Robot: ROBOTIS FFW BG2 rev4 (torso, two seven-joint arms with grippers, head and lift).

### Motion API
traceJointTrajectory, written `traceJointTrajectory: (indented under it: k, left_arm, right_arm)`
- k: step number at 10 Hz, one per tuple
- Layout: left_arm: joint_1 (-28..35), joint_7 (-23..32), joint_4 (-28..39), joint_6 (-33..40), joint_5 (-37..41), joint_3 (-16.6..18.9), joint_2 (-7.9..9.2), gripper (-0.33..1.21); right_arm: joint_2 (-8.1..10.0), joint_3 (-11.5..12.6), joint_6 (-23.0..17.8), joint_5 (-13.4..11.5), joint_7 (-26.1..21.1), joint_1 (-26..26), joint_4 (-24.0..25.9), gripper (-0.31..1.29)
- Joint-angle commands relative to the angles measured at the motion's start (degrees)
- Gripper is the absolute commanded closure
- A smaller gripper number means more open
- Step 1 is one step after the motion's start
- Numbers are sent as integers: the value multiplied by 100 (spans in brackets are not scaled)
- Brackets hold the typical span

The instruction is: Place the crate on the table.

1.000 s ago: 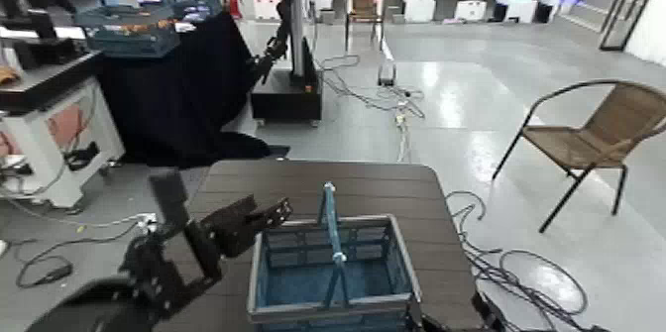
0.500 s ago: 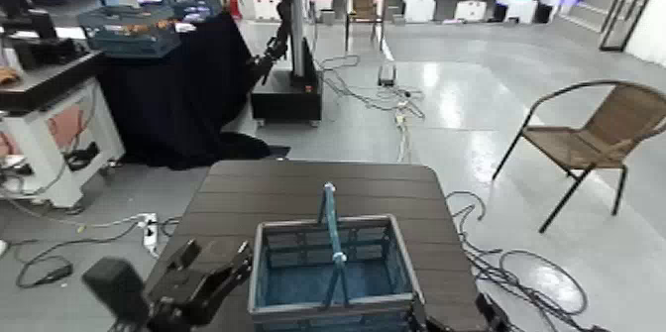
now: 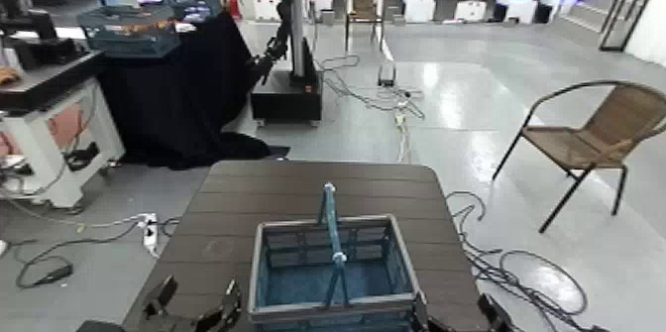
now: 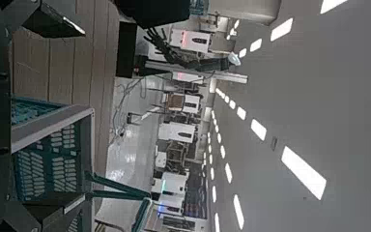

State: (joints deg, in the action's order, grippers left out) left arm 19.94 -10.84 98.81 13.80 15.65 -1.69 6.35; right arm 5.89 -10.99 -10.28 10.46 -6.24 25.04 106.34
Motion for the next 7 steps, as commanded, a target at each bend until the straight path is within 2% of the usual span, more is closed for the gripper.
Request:
traceJointTrajectory:
  k: [1,7]
  left_arm:
    - [63,38,-10,88,-88,-25,-28,11]
    - [28,56,-72,105,-97,-42,-28,11]
  right_arm:
    - [0,9,-1,0,0,18,9,15]
    - [-9,9,17,0,0,18,9,15]
